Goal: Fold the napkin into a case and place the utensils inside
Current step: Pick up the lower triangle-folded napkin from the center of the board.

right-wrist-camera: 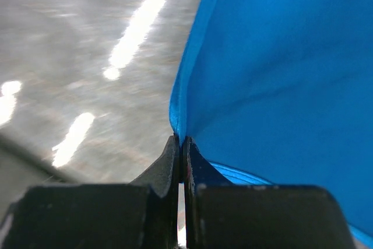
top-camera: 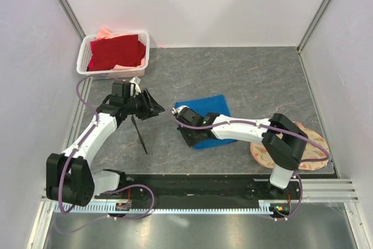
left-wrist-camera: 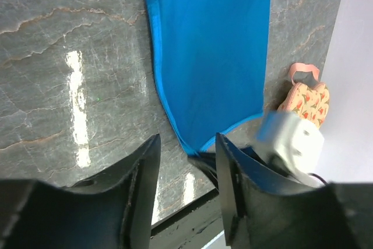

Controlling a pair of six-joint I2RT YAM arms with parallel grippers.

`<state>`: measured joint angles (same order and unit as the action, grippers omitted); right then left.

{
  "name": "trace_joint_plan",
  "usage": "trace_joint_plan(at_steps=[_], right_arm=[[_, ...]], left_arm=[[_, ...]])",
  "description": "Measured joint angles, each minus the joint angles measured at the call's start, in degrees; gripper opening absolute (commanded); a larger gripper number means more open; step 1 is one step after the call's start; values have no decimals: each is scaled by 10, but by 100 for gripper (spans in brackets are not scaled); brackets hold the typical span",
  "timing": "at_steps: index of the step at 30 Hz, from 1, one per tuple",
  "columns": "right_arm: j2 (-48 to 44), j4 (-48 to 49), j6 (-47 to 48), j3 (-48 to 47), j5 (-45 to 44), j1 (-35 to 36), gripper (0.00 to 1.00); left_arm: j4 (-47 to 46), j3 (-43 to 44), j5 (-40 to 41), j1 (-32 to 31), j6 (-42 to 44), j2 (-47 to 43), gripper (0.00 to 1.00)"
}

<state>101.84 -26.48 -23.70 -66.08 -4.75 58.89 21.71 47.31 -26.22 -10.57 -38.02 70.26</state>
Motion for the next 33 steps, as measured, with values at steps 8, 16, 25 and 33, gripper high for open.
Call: trace_joint_plan(at_steps=[8, 16, 25, 33], right_arm=[[-87, 71, -23, 63, 125, -40, 0], [-107, 117, -51, 134, 196, -76, 0], [-158, 140, -66, 156, 230, -99, 0], [-172, 154, -68, 171, 259, -135, 0]], left_arm=[[-43, -11, -23, -2, -51, 95, 58], [-57, 16, 2, -33, -89, 179, 58], [-84, 49, 27, -50, -92, 259, 56], [-90, 61, 72, -57, -75, 264, 56]])
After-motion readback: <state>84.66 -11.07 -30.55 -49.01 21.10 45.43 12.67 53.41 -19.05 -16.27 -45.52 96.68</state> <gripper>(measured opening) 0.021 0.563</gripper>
